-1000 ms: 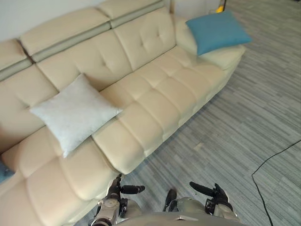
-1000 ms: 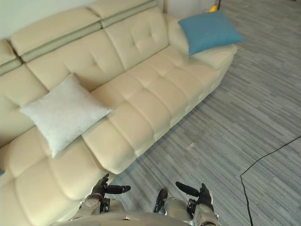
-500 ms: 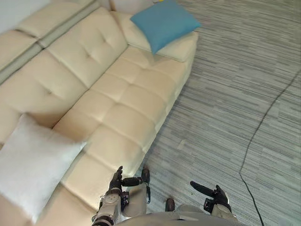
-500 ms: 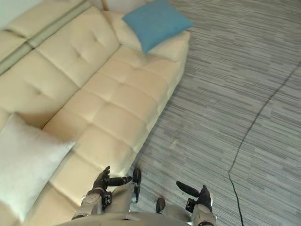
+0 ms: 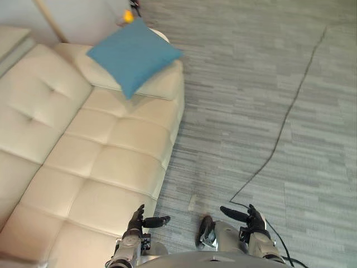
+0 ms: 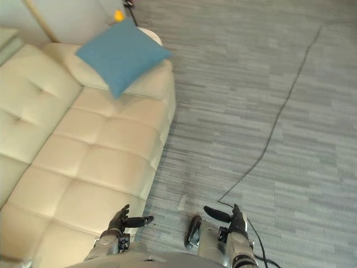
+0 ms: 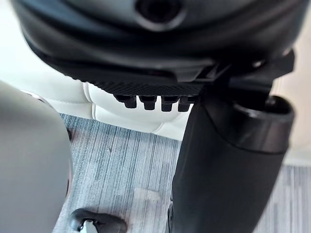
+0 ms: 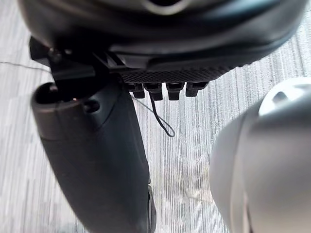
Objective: Pick up cushions and gather them together orderly.
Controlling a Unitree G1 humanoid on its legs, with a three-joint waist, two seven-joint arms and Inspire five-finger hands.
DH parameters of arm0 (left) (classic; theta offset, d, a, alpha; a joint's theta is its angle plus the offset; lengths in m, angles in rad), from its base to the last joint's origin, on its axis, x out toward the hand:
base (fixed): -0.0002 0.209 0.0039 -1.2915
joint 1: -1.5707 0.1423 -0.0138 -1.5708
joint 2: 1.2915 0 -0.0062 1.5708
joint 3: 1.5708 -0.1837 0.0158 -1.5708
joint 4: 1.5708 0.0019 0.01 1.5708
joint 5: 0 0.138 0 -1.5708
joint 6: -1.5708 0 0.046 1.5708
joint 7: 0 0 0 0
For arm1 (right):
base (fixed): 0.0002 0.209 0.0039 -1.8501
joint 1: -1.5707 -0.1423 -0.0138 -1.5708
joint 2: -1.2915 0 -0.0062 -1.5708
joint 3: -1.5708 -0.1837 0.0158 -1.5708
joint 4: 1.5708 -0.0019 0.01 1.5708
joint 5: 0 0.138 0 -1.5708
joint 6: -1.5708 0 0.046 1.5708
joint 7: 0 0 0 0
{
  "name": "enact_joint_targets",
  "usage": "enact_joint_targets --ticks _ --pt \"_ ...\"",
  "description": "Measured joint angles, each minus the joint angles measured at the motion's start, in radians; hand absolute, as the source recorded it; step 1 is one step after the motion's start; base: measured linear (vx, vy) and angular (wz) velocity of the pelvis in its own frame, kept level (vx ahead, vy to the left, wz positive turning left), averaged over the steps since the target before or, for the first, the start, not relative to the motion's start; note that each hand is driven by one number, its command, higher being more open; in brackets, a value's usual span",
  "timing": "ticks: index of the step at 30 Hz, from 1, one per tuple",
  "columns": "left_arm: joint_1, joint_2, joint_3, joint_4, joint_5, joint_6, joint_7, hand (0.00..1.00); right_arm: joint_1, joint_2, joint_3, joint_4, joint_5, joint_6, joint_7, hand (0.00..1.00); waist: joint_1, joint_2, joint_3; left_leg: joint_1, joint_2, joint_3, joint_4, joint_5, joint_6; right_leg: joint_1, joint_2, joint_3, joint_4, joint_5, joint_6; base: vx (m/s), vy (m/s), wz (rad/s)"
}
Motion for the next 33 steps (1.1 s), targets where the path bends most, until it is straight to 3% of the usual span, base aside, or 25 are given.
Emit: enact_joint_targets --ticks 1,2,3,5,6,7,9,10,11,13,16,17,18,20,21,22,23,24,25,28,29,30,32,33 --pt "0.006 0.007 0.000 0.007 0.000 -0.001 -0.001 1.00 -0.008 0.000 0.013 0.003 -0.008 0.000 -0.001 1.00 -0.006 -0.013 -0.005 0.034 0.017 0.023 -0.012 -0.006 -0.027 -0.033 -0.007 -0.022 -0.189 0.034 0.000 0.39 -0.182 -0.19" --pt "0.007 0.019 0.001 0.009 0.001 -0.001 -0.002 1.00 -0.005 0.000 0.026 0.004 -0.009 -0.002 -0.001 1.00 -0.007 -0.034 -0.010 0.054 0.008 0.037 -0.011 -0.019 -0.059 -0.035 -0.013 -0.025 -0.363 0.178 -0.040 0.60 -0.279 -0.46" --pt "0.005 -0.001 0.000 0.039 0.002 0.003 -0.002 1.00 -0.020 -0.026 0.036 0.027 -0.010 -0.003 0.000 1.00 -0.005 0.001 -0.008 0.075 0.057 0.039 -0.007 -0.038 -0.091 -0.011 0.041 -0.030 -0.373 0.191 -0.105 0.41 -0.190 -0.50" --pt "-0.008 -0.018 -0.027 0.060 0.007 0.008 -0.008 1.00 -0.049 -0.043 0.030 0.054 -0.009 -0.002 -0.002 1.00 -0.012 0.022 -0.004 0.071 0.043 0.037 -0.068 -0.030 -0.085 -0.012 0.078 -0.004 -0.398 0.182 -0.122 0.39 -0.191 -0.58" --pt "-0.014 -0.021 -0.037 0.071 0.010 0.009 -0.016 1.00 -0.048 -0.054 0.026 0.072 -0.009 -0.001 -0.002 1.00 -0.012 0.032 -0.002 0.074 0.043 0.052 -0.069 0.008 -0.080 0.001 0.096 -0.003 -0.401 0.169 -0.132 0.35 -0.182 -0.37" --pt "-0.016 -0.021 -0.037 0.077 0.011 0.011 -0.020 1.00 -0.042 -0.062 0.025 0.088 -0.009 0.003 -0.002 1.00 -0.015 0.034 -0.001 0.078 0.055 0.042 -0.027 0.021 -0.091 0.029 0.107 -0.005 -0.413 0.153 -0.129 0.34 -0.213 -0.19" --pt "-0.014 -0.019 -0.018 0.073 0.011 0.009 -0.022 1.00 -0.018 -0.059 0.015 0.101 -0.003 0.010 -0.001 1.00 -0.016 0.041 0.007 -0.006 0.106 -0.025 0.261 0.068 -0.087 0.139 0.151 -0.012 -0.487 0.136 -0.134 0.32 -0.222 -0.05" --pt "-0.016 -0.019 -0.002 0.069 0.011 0.009 -0.024 1.00 -0.005 -0.058 0.014 0.093 -0.005 0.007 0.000 1.00 -0.015 0.045 0.013 -0.087 0.126 -0.068 0.456 0.119 -0.056 0.195 0.166 -0.014 -0.530 0.134 -0.138 0.30 -0.183 -0.01" --pt "-0.015 -0.024 0.017 0.044 0.008 0.007 -0.024 1.00 0.000 -0.058 0.014 0.083 -0.006 0.007 -0.001 1.00 -0.010 0.050 0.029 -0.198 0.145 -0.092 0.673 0.085 -0.033 0.263 0.189 -0.016 -0.577 0.130 -0.144 0.29 -0.162 0.02" --pt "-0.016 -0.019 0.013 0.019 0.008 -0.005 -0.024 1.00 0.001 -0.058 0.013 0.083 -0.006 0.008 -0.004 1.00 -0.006 0.041 0.036 -0.292 0.120 -0.090 0.720 0.047 -0.034 0.316 0.190 -0.016 -0.625 0.129 -0.145 0.19 -0.085 0.01" --pt "-0.018 -0.022 0.011 -0.010 0.007 -0.013 -0.025 1.00 -0.005 -0.046 -0.011 0.085 -0.005 0.009 -0.008 1.00 0.000 0.034 0.045 -0.381 0.041 -0.053 0.467 0.018 -0.030 0.392 0.189 -0.008 -0.708 0.138 -0.132 0.24 -0.011 -0.06" --pt "-0.019 -0.025 0.011 -0.015 0.009 -0.013 -0.025 1.00 -0.005 -0.039 -0.013 0.084 -0.004 0.009 -0.010 1.00 0.004 0.032 0.045 -0.387 0.010 -0.043 0.312 0.027 -0.029 0.410 0.188 -0.003 -0.736 0.139 -0.128 0.35 0.094 -0.12" --pt "-0.028 -0.025 0.010 -0.015 0.009 -0.012 -0.026 1.00 -0.006 -0.034 -0.014 0.085 -0.004 0.010 -0.009 1.00 0.014 0.029 0.048 -0.384 -0.037 -0.043 0.073 0.087 -0.036 0.437 0.184 0.005 -0.773 0.138 -0.113 0.30 0.089 -0.13" --pt "-0.031 -0.026 0.009 -0.013 0.009 -0.012 -0.025 1.00 -0.006 -0.034 -0.014 0.086 -0.004 0.010 -0.010 1.00 0.019 0.028 0.049 -0.381 -0.060 -0.045 -0.066 0.145 -0.038 0.456 0.183 0.011 -0.797 0.136 -0.096 0.29 0.095 -0.19" --pt "-0.035 -0.026 0.010 -0.013 0.007 -0.012 -0.024 1.00 -0.005 -0.034 -0.012 0.093 -0.004 0.010 -0.010 1.00 0.041 0.025 0.050 -0.357 -0.075 -0.039 -0.157 0.265 -0.037 0.488 0.180 0.038 -0.827 0.126 -0.073 0.42 0.122 -0.34" --pt "-0.039 -0.024 0.010 -0.012 0.008 -0.012 -0.023 1.00 -0.005 -0.033 -0.011 0.097 -0.004 0.010 -0.010 1.00 0.047 0.022 0.051 -0.347 -0.083 -0.034 -0.163 0.302 -0.027 0.500 0.175 0.048 -0.834 0.121 -0.062 0.51 0.130 -0.37" --pt "-0.040 -0.023 0.009 -0.009 0.008 -0.012 -0.024 1.00 -0.007 -0.029 -0.011 0.104 -0.006 0.011 -0.008 1.00 0.046 0.004 0.045 -0.345 -0.100 -0.035 -0.154 0.336 0.011 0.510 0.156 0.054 -0.836 0.107 -0.039 0.26 0.053 -0.15" --pt "-0.040 -0.019 0.009 -0.007 0.009 -0.012 -0.027 1.00 -0.007 -0.027 -0.011 0.104 -0.006 0.011 -0.008 1.00 0.046 -0.006 0.040 -0.351 -0.108 -0.034 -0.137 0.338 0.015 0.511 0.145 0.056 -0.832 0.102 -0.030 0.44 0.079 -0.01" --pt "-0.046 -0.003 0.009 -0.004 0.009 -0.012 -0.031 1.00 -0.004 -0.020 -0.011 0.102 -0.007 0.011 -0.008 1.00 0.042 -0.031 0.034 -0.364 -0.131 -0.028 -0.068 0.286 0.034 0.508 0.111 0.063 -0.786 0.092 -0.014 0.28 0.047 0.07" --pt "-0.046 0.003 0.004 0.001 0.009 -0.011 -0.038 1.00 0.003 -0.021 -0.012 0.104 -0.008 0.011 -0.006 1.00 0.041 -0.036 0.032 -0.343 -0.136 -0.026 0.020 0.188 0.039 0.455 0.073 0.093 -0.552 0.072 0.022 0.42 0.097 0.03" --pt "-0.047 0.008 -0.006 0.016 0.008 -0.009 -0.038 1.00 0.002 -0.020 -0.009 0.103 -0.009 0.011 0.000 1.00 0.038 -0.044 0.029 -0.292 -0.144 -0.021 0.038 0.133 0.046 0.342 0.009 0.116 -0.226 0.102 0.113 0.45 0.110 -0.03" --pt "-0.047 0.013 -0.024 0.024 0.008 -0.006 -0.037 1.00 0.001 -0.020 -0.003 0.103 -0.010 0.011 0.002 1.00 0.033 -0.045 0.029 -0.263 -0.147 -0.025 0.048 0.106 0.051 0.287 -0.021 0.119 -0.072 0.119 0.146 0.55 0.097 0.04" --pt "-0.036 0.029 -0.063 0.033 0.008 -0.002 -0.034 1.00 -0.005 -0.019 -0.001 0.099 -0.015 0.011 0.011 1.00 0.014 -0.044 0.028 -0.165 -0.149 -0.047 0.032 0.075 0.057 0.181 -0.080 0.076 0.146 0.093 0.097 0.53 -0.013 0.26" --pt "-0.031 0.027 -0.068 0.033 0.008 -0.002 -0.024 1.00 -0.006 -0.020 -0.001 0.083 -0.030 0.005 0.012 1.00 0.012 -0.039 0.031 -0.101 -0.138 -0.065 -0.004 0.075 0.056 0.131 -0.079 0.054 0.128 0.070 0.054 0.49 -0.091 0.31"
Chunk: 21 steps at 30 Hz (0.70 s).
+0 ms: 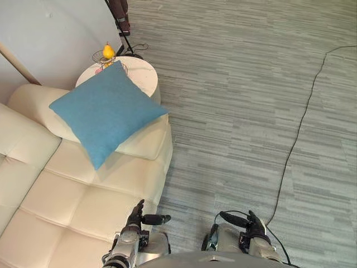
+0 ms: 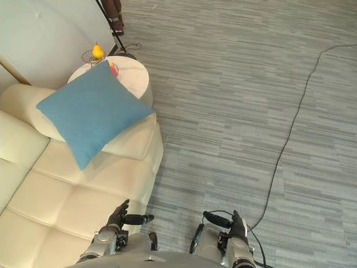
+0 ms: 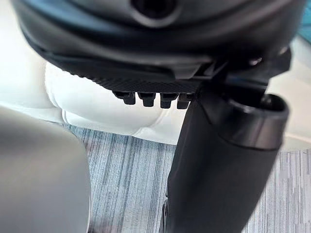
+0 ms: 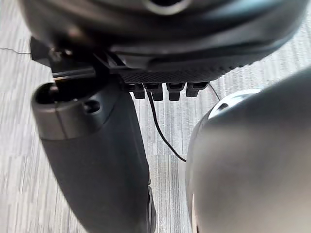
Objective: Pick up cushions and gather them together orderly.
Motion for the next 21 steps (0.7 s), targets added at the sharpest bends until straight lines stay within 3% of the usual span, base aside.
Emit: enact_joint_targets --ticks 2,5,6,7,8,9,11,12,14,15,16,18,19,20,21 --pt "0.006 -0.003 0.000 0.000 -0.001 0.000 0.004 1.00 -0.004 -0.002 0.001 -0.008 0.000 -0.006 0.000 1.00 -0.003 0.006 0.001 0.048 0.024 -0.007 -0.026 0.000 0.000 -0.048 0.016 -0.005 -0.090 -0.015 -0.021 0.36 -0.145 0.31" --pt "0.017 -0.003 0.005 -0.001 -0.002 0.000 0.005 1.00 -0.014 -0.008 0.017 -0.021 0.000 -0.008 0.000 1.00 -0.018 0.021 0.005 0.098 0.086 -0.023 -0.040 -0.030 -0.052 -0.117 0.057 0.042 -0.416 0.013 -0.014 0.34 -0.250 0.37" --pt "0.023 0.005 0.008 0.002 -0.002 0.000 0.005 1.00 -0.015 -0.010 0.037 -0.018 0.003 -0.008 0.002 1.00 -0.023 -0.002 0.000 0.111 0.094 -0.038 -0.033 -0.069 -0.118 -0.126 0.070 0.098 -0.552 0.158 -0.052 0.36 -0.348 0.28" --pt "0.017 -0.005 0.009 0.009 -0.002 0.003 0.007 1.00 -0.023 -0.018 0.036 -0.012 0.001 -0.006 0.003 1.00 -0.022 0.021 0.004 0.114 0.121 -0.048 -0.031 -0.079 -0.132 -0.109 0.099 0.085 -0.554 0.157 -0.065 0.37 -0.424 0.19" --pt "0.017 -0.017 0.001 0.010 -0.001 0.001 0.001 1.00 -0.029 -0.029 0.034 -0.013 0.001 -0.010 0.000 1.00 -0.023 0.049 0.004 0.112 0.149 -0.054 -0.046 -0.066 -0.137 -0.115 0.131 0.090 -0.530 0.156 -0.071 0.24 -0.311 0.03" --pt "0.017 -0.020 -0.003 0.010 -0.001 0.000 -0.001 1.00 -0.029 -0.035 0.033 -0.014 0.001 -0.014 0.000 1.00 -0.029 0.053 0.007 0.119 0.155 -0.054 -0.047 -0.063 -0.136 -0.115 0.137 0.097 -0.512 0.144 -0.069 0.20 -0.300 0.07" --pt "0.016 -0.025 -0.002 0.011 -0.001 -0.003 0.001 1.00 -0.025 -0.053 0.027 0.006 0.001 -0.012 0.000 1.00 -0.030 0.055 0.003 0.131 0.173 -0.065 -0.003 -0.057 -0.146 -0.094 0.149 0.091 -0.471 0.051 -0.103 0.20 -0.341 0.17" --pt "0.015 -0.027 0.002 0.011 -0.001 -0.003 0.001 1.00 -0.021 -0.052 0.024 0.006 0.001 -0.012 0.000 1.00 -0.031 0.058 0.004 0.115 0.181 -0.075 0.036 -0.058 -0.148 -0.077 0.154 0.081 -0.480 0.038 -0.110 0.17 -0.318 0.36" --pt "0.014 -0.034 0.021 0.008 -0.001 -0.004 0.001 1.00 -0.004 -0.055 0.006 0.002 0.003 -0.010 0.001 1.00 -0.036 0.070 0.001 0.020 0.210 -0.123 0.235 -0.041 -0.153 -0.022 0.172 0.032 -0.518 0.021 -0.118 0.12 -0.213 0.63" --pt "0.018 -0.038 0.039 -0.002 -0.001 -0.004 -0.001 1.00 0.009 -0.060 -0.002 -0.003 0.002 -0.009 0.000 1.00 -0.034 0.083 0.006 -0.070 0.253 -0.125 0.434 -0.013 -0.135 0.057 0.198 -0.018 -0.569 0.016 -0.128 0.12 -0.190 0.70" --pt "0.018 -0.038 0.039 -0.002 -0.002 -0.005 -0.001 1.00 0.015 -0.061 -0.003 -0.003 0.002 -0.009 -0.001 1.00 -0.031 0.084 0.008 -0.088 0.265 -0.113 0.478 -0.016 -0.137 0.082 0.205 -0.031 -0.587 0.017 -0.130 0.17 -0.199 0.77" --pt "0.017 -0.039 0.037 -0.015 -0.005 -0.011 -0.002 1.00 0.029 -0.060 -0.003 -0.002 0.003 -0.010 -0.004 1.00 -0.020 0.080 0.006 -0.144 0.246 -0.011 0.479 -0.049 -0.106 0.157 0.207 -0.060 -0.657 0.018 -0.129 0.13 -0.097 0.43" --pt "0.017 -0.041 0.037 -0.017 -0.005 -0.011 -0.004 1.00 0.025 -0.060 -0.003 -0.002 0.003 -0.009 -0.004 1.00 -0.019 0.080 0.007 -0.153 0.232 0.002 0.446 -0.055 -0.107 0.167 0.205 -0.062 -0.669 0.019 -0.127 0.19 0.005 0.24" --pt "0.015 -0.042 0.036 -0.019 -0.005 -0.011 -0.008 1.00 0.020 -0.052 -0.003 -0.001 0.003 -0.008 -0.002 1.00 -0.019 0.081 0.007 -0.173 0.180 0.027 0.317 -0.060 -0.106 0.175 0.192 -0.075 -0.690 0.023 -0.123 0.14 0.034 0.18" --pt "0.014 -0.042 0.036 -0.019 -0.005 -0.010 -0.009 1.00 0.019 -0.052 -0.003 -0.002 0.005 -0.009 -0.002 1.00 -0.019 0.081 0.007 -0.175 0.164 0.034 0.263 -0.054 -0.104 0.178 0.187 -0.080 -0.694 0.023 -0.122 0.19 0.077 0.25"
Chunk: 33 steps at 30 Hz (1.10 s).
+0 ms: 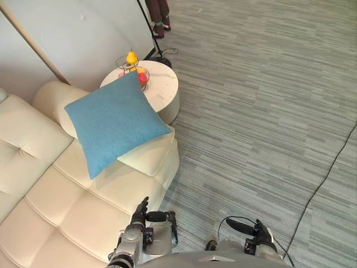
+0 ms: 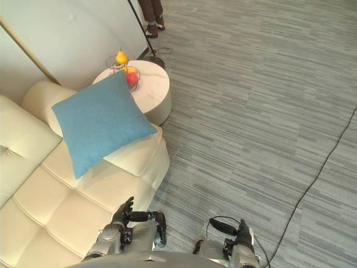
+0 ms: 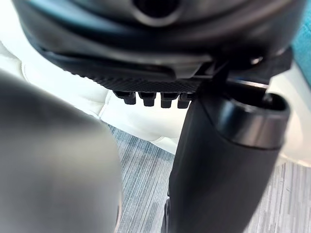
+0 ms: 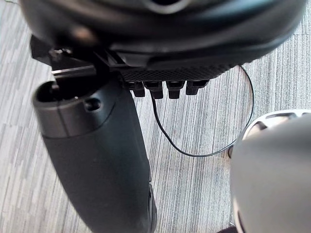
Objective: Pick up cushions and gather them together orderly.
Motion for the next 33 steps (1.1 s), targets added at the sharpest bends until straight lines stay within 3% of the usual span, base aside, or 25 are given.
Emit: enact_joint_targets --ticks 1,2,3,5,9,11,13,15,16,17,19,20,21,22,23,24,25,26,27,29,31,33 --pt "0.000 -0.001 -0.003 0.001 0.000 0.000 -0.002 1.00 0.000 0.005 -0.009 0.000 0.011 0.003 0.001 1.00 0.000 0.001 0.000 0.001 -0.025 0.020 -0.117 0.031 0.002 0.011 -0.004 -0.009 -0.012 -0.003 0.007 0.18 0.090 0.23" --pt "0.000 -0.002 -0.003 0.000 -0.002 0.000 -0.005 1.00 0.001 0.008 -0.009 0.002 0.017 0.004 0.000 1.00 0.006 0.001 0.001 0.009 -0.044 0.039 -0.205 0.128 0.016 0.027 -0.009 -0.015 -0.021 -0.010 0.020 0.24 0.111 0.22" --pt "-0.004 0.003 -0.003 0.003 -0.001 0.000 -0.004 1.00 0.002 0.019 -0.008 0.003 0.018 0.005 0.000 1.00 0.014 -0.010 0.002 0.041 -0.065 0.057 -0.255 0.178 0.031 0.048 -0.025 -0.014 -0.033 -0.015 0.033 0.29 0.094 0.20" --pt "-0.008 0.014 -0.010 0.009 -0.001 -0.001 -0.003 1.00 0.007 0.035 -0.007 0.004 0.018 0.005 0.000 1.00 0.014 -0.029 -0.011 0.043 -0.084 0.076 -0.281 0.189 0.035 0.070 -0.029 -0.014 -0.092 0.007 0.059 0.32 0.064 0.27" --pt "-0.016 0.021 -0.010 0.020 -0.003 0.001 -0.009 1.00 -0.002 0.044 0.001 0.019 0.016 0.010 0.003 1.00 0.018 -0.038 -0.015 0.039 -0.090 0.116 -0.188 0.123 0.081 0.144 -0.030 0.000 -0.160 0.043 0.080 0.29 0.074 0.28" --pt "-0.009 0.020 -0.008 0.020 -0.004 0.001 -0.009 1.00 -0.002 0.043 0.002 0.021 0.014 0.009 0.008 1.00 0.024 -0.036 -0.018 0.074 -0.086 0.125 -0.166 0.079 0.084 0.133 -0.046 0.016 -0.040 0.032 0.099 0.28 0.102 0.09" --pt "0.009 0.030 -0.012 0.020 -0.004 0.001 -0.011 1.00 0.006 0.043 -0.001 0.020 -0.010 0.010 0.014 1.00 0.015 -0.053 -0.039 0.126 -0.109 0.100 -0.197 0.019 0.085 0.016 -0.117 0.040 0.311 0.022 0.139 0.21 0.058 0.38" --pt "0.014 0.046 -0.022 0.021 -0.004 0.003 -0.011 1.00 0.005 0.044 0.000 0.020 -0.011 0.010 0.015 1.00 0.005 -0.082 -0.046 0.144 -0.140 0.063 -0.194 0.001 0.094 -0.047 -0.167 0.067 0.493 0.080 0.201 0.19 -0.017 0.69" --pt "0.018 0.046 -0.032 0.022 -0.007 0.008 -0.010 1.00 0.003 0.043 -0.005 0.021 -0.012 0.010 0.016 1.00 -0.003 -0.081 -0.045 0.166 -0.147 0.019 -0.190 -0.014 0.097 -0.089 -0.181 0.082 0.608 0.109 0.189 0.31 -0.114 1.11" --pt "0.017 0.046 -0.032 0.022 -0.016 0.009 -0.007 1.00 0.007 0.039 -0.003 0.020 -0.015 0.009 0.018 1.00 -0.004 -0.079 -0.045 0.201 -0.147 -0.034 -0.200 -0.023 0.098 -0.117 -0.168 0.086 0.623 0.030 0.149 0.30 -0.136 1.14" --pt "0.019 0.043 -0.032 0.022 -0.016 0.009 -0.003 1.00 0.008 0.038 0.001 0.013 -0.015 0.003 0.019 1.00 -0.004 -0.075 -0.046 0.225 -0.144 -0.085 -0.218 -0.020 0.094 -0.154 -0.145 0.095 0.575 -0.012 0.105 0.24 -0.163 0.99" --pt "0.019 0.036 -0.030 0.022 -0.016 0.009 -0.001 1.00 0.011 0.038 0.001 -0.003 -0.013 -0.001 0.021 1.00 -0.004 -0.066 -0.044 0.238 -0.133 -0.131 -0.230 -0.017 0.087 -0.192 -0.101 0.136 0.494 -0.032 0.088 0.24 -0.216 1.30" --pt "0.020 0.026 -0.024 0.022 -0.016 0.010 0.002 1.00 0.017 0.037 0.001 -0.026 -0.010 -0.008 0.023 1.00 -0.006 -0.052 -0.045 0.241 -0.119 -0.184 -0.235 -0.014 0.079 -0.228 -0.047 0.219 0.385 -0.034 0.085 0.28 -0.308 1.22" --pt "0.018 0.020 -0.020 0.022 -0.015 0.009 0.003 1.00 0.023 0.037 0.001 -0.037 -0.005 -0.012 0.024 1.00 -0.007 -0.049 -0.046 0.239 -0.116 -0.206 -0.236 -0.014 0.071 -0.242 -0.027 0.264 0.336 -0.033 0.087 0.25 -0.401 1.38" --pt "0.011 0.012 0.002 0.021 -0.013 0.009 0.003 1.00 0.031 0.040 0.002 -0.050 0.001 -0.018 0.024 1.00 -0.009 -0.059 -0.048 0.232 -0.116 -0.248 -0.228 -0.019 0.042 -0.244 0.003 0.389 0.201 -0.016 0.101 0.24 -0.416 1.44" --pt "0.003 0.011 0.012 0.025 -0.013 0.009 0.003 1.00 0.037 0.049 -0.002 -0.051 0.013 -0.017 0.025 1.00 -0.009 -0.062 -0.041 0.212 -0.119 -0.261 -0.194 -0.042 0.000 -0.221 0.010 0.407 0.153 0.061 0.087 0.21 -0.419 1.62" --pt "0.011 -0.007 0.014 0.017 -0.012 0.008 0.010 1.00 0.041 0.040 -0.013 -0.050 0.019 -0.013 0.024 1.00 0.006 -0.034 -0.052 0.201 -0.079 -0.247 -0.180 -0.036 -0.005 -0.197 0.027 0.350 0.158 0.062 0.083 0.14 -0.258 1.13" --pt "0.014 -0.011 0.015 0.015 -0.012 0.006 0.011 1.00 0.042 0.040 -0.012 -0.052 0.019 -0.013 0.024 1.00 0.006 -0.029 -0.055 0.201 -0.071 -0.249 -0.183 -0.034 -0.007 -0.195 0.033 0.351 0.165 0.061 0.082 0.16 -0.302 0.94" --pt "0.017 -0.022 0.039 0.015 -0.008 0.006 0.010 1.00 0.047 0.048 -0.006 -0.064 0.020 -0.013 0.024 1.00 0.005 -0.024 -0.058 0.205 -0.054 -0.264 -0.206 -0.019 -0.031 -0.188 0.043 0.338 0.172 0.047 0.066 0.11 -0.229 0.67" --pt "0.010 -0.039 0.048 0.015 -0.002 0.006 0.012 1.00 0.049 0.056 0.000 -0.083 0.022 -0.014 0.030 1.00 0.005 -0.021 -0.062 0.195 -0.038 -0.274 -0.242 0.012 -0.047 -0.176 0.039 0.273 0.156 0.032 0.046 0.09 -0.281 0.85" --pt "0.005 -0.053 0.048 0.011 -0.001 0.005 0.009 1.00 0.057 0.056 0.000 -0.087 0.029 -0.014 0.030 1.00 0.000 -0.016 -0.065 0.183 -0.020 -0.273 -0.246 0.028 -0.061 -0.143 0.039 0.214 0.127 0.032 0.045 0.06 -0.229 0.91" --pt "0.009 -0.064 0.049 -0.005 -0.002 0.001 0.008 1.00 0.072 0.064 0.000 -0.090 0.030 -0.014 0.031 1.00 0.003 -0.025 -0.068 0.183 -0.001 -0.227 -0.252 0.044 -0.055 -0.099 0.036 0.163 0.096 0.033 0.045 0.00 -0.089 0.89"
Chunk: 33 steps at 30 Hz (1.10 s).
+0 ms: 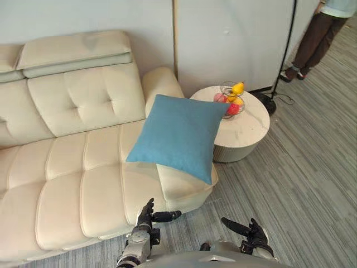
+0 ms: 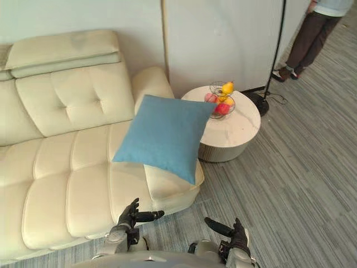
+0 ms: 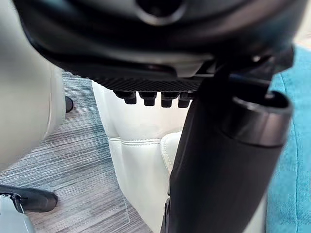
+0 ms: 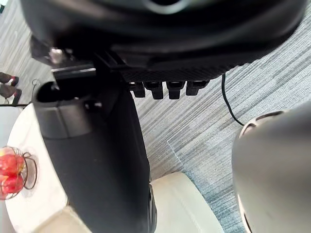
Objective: Pick up cushions and gather them together orderly.
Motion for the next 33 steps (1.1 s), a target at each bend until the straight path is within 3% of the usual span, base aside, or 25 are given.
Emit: enact_joint_targets --ticks 3,4,5,6,10,15,20,24,28,33 --pt "0.003 -0.006 -0.003 -0.003 0.002 -0.003 -0.001 1.00 0.003 0.017 0.000 -0.005 0.005 0.000 0.001 1.00 -0.004 -0.023 -0.015 -0.014 0.025 0.167 -0.013 0.023 0.025 0.017 -0.034 -0.055 -0.035 0.005 -0.008 -0.05 -0.002 0.62" --pt "-0.001 -0.012 -0.005 -0.003 0.004 -0.002 -0.002 1.00 0.013 0.018 0.001 -0.015 0.009 0.000 0.002 1.00 -0.004 -0.028 -0.018 -0.015 0.048 0.262 -0.012 0.028 0.042 0.018 -0.050 -0.073 -0.041 0.008 -0.010 -0.04 0.050 0.49" --pt "-0.002 -0.013 -0.006 -0.003 0.005 -0.002 -0.002 1.00 0.016 0.019 0.001 -0.018 0.009 0.000 0.003 1.00 -0.004 -0.028 -0.018 -0.015 0.051 0.288 -0.013 0.036 0.042 0.020 -0.059 -0.078 -0.042 0.009 -0.008 -0.03 0.082 0.43" --pt "0.000 -0.012 -0.009 -0.003 0.006 -0.002 -0.001 1.00 0.022 0.012 0.001 -0.018 0.009 0.000 0.004 1.00 -0.004 -0.027 -0.022 -0.016 0.039 0.294 -0.028 0.056 0.018 0.024 -0.071 -0.079 -0.049 0.014 0.002 -0.03 0.142 0.24" --pt "0.001 0.024 -0.040 0.021 0.007 -0.001 0.002 1.00 0.038 0.015 0.001 -0.018 0.011 0.000 0.003 1.00 -0.006 -0.032 -0.044 0.004 -0.009 0.284 -0.096 0.088 0.027 0.051 -0.091 -0.080 -0.117 0.052 0.028 0.00 0.145 0.15" --pt "0.021 0.074 -0.059 0.026 0.008 0.006 0.006 1.00 0.048 0.015 0.013 -0.076 0.007 0.011 -0.005 1.00 -0.008 -0.033 -0.055 0.051 -0.046 0.286 -0.191 0.133 0.035 0.076 -0.100 -0.077 -0.160 0.083 0.033 0.03 0.058 0.04" --pt "0.051 0.113 -0.053 -0.042 0.007 0.009 0.012 1.00 0.049 -0.010 0.018 -0.305 -0.015 0.007 -0.023 1.00 -0.014 -0.035 -0.056 0.075 -0.053 0.296 -0.249 0.162 0.040 0.080 -0.093 -0.055 -0.189 0.108 0.029 -0.02 0.015 -0.05" --pt "0.075 0.184 -0.008 -0.208 0.006 0.007 0.017 1.00 0.030 -0.080 -0.002 -0.462 -0.046 -0.007 -0.032 1.00 -0.018 -0.041 -0.063 0.089 -0.061 0.307 -0.297 0.183 0.046 0.074 -0.088 -0.032 -0.217 0.132 0.032 -0.05 0.037 -0.14" --pt "0.072 0.240 0.047 -0.298 0.001 0.006 0.036 1.00 0.012 -0.110 -0.009 -0.516 -0.022 -0.008 -0.024 1.00 -0.028 -0.036 -0.067 0.089 -0.061 0.321 -0.325 0.200 0.047 0.063 -0.077 -0.015 -0.246 0.153 0.030 -0.02 0.017 -0.13" --pt "0.020 0.250 0.080 -0.344 -0.009 0.005 0.058 1.00 -0.048 -0.134 0.005 -0.534 0.053 -0.010 -0.009 1.00 -0.032 -0.020 -0.071 0.072 -0.064 0.332 -0.347 0.217 0.051 0.033 -0.070 0.000 -0.274 0.180 0.027 0.01 0.012 -0.10"
